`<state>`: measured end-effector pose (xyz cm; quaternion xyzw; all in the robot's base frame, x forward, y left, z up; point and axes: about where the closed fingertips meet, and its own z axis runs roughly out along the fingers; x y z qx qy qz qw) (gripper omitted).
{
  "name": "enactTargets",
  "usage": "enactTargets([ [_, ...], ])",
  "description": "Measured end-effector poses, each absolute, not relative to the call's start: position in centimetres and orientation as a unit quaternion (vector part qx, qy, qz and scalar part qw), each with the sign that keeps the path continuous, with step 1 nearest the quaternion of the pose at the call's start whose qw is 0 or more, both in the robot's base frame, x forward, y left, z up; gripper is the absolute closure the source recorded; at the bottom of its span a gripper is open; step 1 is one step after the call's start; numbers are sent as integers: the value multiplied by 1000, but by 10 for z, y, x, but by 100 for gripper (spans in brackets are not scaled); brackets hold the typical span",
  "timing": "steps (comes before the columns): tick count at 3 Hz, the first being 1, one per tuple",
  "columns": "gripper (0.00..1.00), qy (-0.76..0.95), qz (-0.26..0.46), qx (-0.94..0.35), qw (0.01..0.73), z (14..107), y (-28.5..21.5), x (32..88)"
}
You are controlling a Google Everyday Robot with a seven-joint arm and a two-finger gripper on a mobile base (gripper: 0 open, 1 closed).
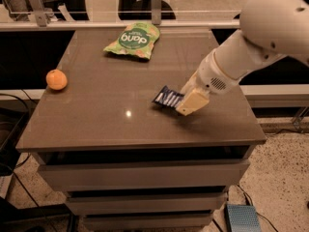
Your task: Move rxbar blueberry near green rice chip bag
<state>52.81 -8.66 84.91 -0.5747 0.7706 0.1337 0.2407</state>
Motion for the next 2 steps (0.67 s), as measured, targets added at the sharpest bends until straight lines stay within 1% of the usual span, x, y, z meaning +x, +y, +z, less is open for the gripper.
enactTargets([
  [1,100,772,95,-565,275,908,-118,550],
  [2,100,772,96,-566,273,906,-118,549],
])
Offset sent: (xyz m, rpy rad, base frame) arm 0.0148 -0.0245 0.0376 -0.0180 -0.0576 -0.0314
